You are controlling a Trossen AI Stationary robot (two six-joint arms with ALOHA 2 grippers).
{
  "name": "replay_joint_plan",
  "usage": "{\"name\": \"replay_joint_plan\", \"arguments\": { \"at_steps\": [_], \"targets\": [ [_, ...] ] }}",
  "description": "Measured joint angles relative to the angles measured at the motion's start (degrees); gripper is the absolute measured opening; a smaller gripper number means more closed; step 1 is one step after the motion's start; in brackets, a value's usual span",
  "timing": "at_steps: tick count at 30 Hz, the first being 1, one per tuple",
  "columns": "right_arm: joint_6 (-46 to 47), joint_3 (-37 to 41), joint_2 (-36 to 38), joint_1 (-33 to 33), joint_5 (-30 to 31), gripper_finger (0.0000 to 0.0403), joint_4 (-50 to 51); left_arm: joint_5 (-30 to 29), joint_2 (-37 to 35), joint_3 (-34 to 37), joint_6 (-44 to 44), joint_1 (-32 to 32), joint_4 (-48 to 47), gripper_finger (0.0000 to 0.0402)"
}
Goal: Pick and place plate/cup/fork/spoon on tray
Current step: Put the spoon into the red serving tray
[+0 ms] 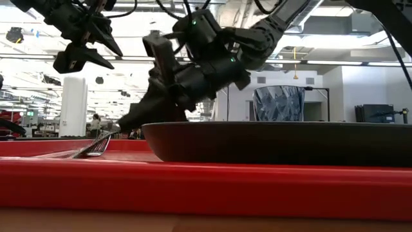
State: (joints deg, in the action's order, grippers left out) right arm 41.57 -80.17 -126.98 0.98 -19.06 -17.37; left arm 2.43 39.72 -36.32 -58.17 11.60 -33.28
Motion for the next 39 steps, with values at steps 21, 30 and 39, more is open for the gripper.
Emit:
{"name": "replay_joint_plan", "arguments": {
  "at_steps": [21,30,39],
  "targets": [
    [-0.82,-0.12,0.15,0.40,-1.18,0.0010,2.46,-1.65,0.00,0.00,0.04,-0.01,-0.29,0.0144],
    [-1.18,-0.12,0.15,0.69,1.51,0.0014,3.57,-1.83,0.00,0.00,0.02,-0.01,-0.29,0.0144],
    [-2.88,-0.12,0.15,0.76,4.00,0.0020,3.62,-2.79,0.01,0.00,0.00,-0.02,-0.28,0.0144]
  ]
}}
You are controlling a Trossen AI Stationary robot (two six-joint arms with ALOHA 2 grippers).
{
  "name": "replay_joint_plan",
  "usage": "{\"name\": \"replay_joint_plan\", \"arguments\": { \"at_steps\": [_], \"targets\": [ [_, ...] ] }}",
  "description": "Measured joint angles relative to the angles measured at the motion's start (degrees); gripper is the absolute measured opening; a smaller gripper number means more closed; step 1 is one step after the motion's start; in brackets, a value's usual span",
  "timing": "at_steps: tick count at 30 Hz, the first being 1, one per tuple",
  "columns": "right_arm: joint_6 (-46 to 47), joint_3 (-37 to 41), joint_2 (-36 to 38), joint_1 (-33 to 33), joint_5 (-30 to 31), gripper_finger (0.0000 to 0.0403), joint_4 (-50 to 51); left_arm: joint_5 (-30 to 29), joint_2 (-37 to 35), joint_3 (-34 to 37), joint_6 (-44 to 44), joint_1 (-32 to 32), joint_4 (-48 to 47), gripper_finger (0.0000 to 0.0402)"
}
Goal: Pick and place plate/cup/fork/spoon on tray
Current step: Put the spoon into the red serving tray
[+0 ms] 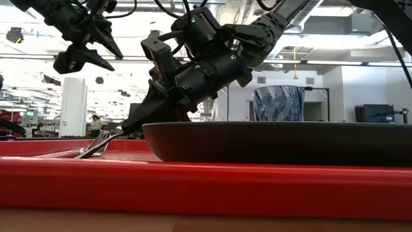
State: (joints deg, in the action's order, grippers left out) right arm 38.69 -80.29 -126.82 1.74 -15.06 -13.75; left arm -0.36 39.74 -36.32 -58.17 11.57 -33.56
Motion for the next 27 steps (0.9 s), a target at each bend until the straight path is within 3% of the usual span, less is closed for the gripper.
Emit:
{"name": "replay_joint_plan", "arguments": {
  "at_steps": [13,27],
  "targets": [
    [-1.61,-0.02,-0.09,-0.79,1.93,0.0023,3.44,-0.37,-0.01,0.00,0.09,0.00,0.00,0.0144],
    [1.43,-0.13,-3.15,-1.17,-0.99,0.0030,-2.33,-0.44,0.00,0.00,0.44,0.02,0.25,0.0144]
  ]
}}
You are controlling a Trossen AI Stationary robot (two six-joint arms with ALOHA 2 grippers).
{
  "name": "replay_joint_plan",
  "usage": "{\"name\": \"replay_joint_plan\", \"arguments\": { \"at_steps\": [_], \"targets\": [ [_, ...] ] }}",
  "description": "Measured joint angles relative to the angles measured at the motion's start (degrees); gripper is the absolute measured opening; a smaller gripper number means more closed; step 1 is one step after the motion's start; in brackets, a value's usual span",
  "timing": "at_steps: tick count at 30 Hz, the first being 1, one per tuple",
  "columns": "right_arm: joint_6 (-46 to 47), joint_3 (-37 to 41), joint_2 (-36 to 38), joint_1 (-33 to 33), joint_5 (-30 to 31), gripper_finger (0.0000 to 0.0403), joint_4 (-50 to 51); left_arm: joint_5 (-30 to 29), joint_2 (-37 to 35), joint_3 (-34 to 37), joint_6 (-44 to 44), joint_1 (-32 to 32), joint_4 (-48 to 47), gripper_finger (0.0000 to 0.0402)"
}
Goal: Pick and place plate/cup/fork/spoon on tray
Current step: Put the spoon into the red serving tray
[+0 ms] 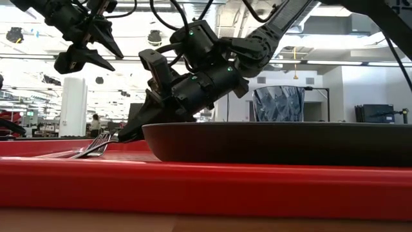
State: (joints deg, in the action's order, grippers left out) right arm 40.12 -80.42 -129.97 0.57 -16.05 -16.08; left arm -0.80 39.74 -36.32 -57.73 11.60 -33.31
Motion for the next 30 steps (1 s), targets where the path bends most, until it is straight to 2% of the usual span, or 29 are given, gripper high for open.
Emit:
{"name": "replay_joint_plan", "arguments": {
  "at_steps": [5,14,24,30],
  "targets": [
    [0.36,0.02,0.00,-0.27,-0.25,0.0035,0.04,0.00,0.00,0.00,0.02,0.00,-0.01,0.0144],
    [1.67,0.02,0.03,-0.30,-0.01,0.0071,0.02,-0.02,-0.02,0.00,0.04,0.00,-0.01,0.0144],
    [1.75,0.07,0.02,-0.30,-0.14,0.0087,0.13,-0.02,-0.02,0.00,0.06,0.00,-0.25,0.0144],
    [1.88,-0.63,-0.09,-0.30,-0.32,0.0111,1.02,-0.02,-0.02,0.00,0.06,0.02,-0.25,0.0144]
  ]
}}
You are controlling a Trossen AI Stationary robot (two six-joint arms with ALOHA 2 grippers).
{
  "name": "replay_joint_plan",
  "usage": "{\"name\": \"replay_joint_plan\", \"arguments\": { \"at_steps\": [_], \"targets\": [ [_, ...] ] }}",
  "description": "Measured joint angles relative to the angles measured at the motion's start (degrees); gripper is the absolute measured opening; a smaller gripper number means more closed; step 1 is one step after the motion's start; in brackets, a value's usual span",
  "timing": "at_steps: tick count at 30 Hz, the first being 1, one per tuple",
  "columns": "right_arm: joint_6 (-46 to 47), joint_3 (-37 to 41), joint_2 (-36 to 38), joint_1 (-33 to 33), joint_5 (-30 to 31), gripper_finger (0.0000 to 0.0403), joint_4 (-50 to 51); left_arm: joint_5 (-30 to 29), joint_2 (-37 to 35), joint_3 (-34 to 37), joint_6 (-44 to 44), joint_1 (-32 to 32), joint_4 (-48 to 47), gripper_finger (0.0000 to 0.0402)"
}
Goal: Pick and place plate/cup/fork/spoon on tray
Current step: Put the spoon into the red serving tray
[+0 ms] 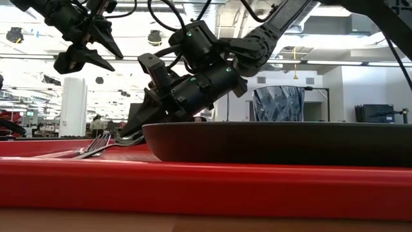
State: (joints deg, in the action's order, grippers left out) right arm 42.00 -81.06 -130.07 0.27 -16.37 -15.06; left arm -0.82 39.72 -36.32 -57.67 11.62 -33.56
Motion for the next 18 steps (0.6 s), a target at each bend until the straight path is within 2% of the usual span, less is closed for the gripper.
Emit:
{"name": "replay_joint_plan", "arguments": {
  "at_steps": [10,18],
  "targets": [
    [-2.43,-3.10,-0.28,-0.04,-0.04,0.0154,6.26,-0.02,0.00,0.00,0.02,0.00,0.00,0.0144],
    [-6.03,-5.86,-0.28,0.11,-0.04,0.0161,10.59,-0.04,0.00,0.00,0.04,-0.01,0.02,0.0144]
  ]
}}
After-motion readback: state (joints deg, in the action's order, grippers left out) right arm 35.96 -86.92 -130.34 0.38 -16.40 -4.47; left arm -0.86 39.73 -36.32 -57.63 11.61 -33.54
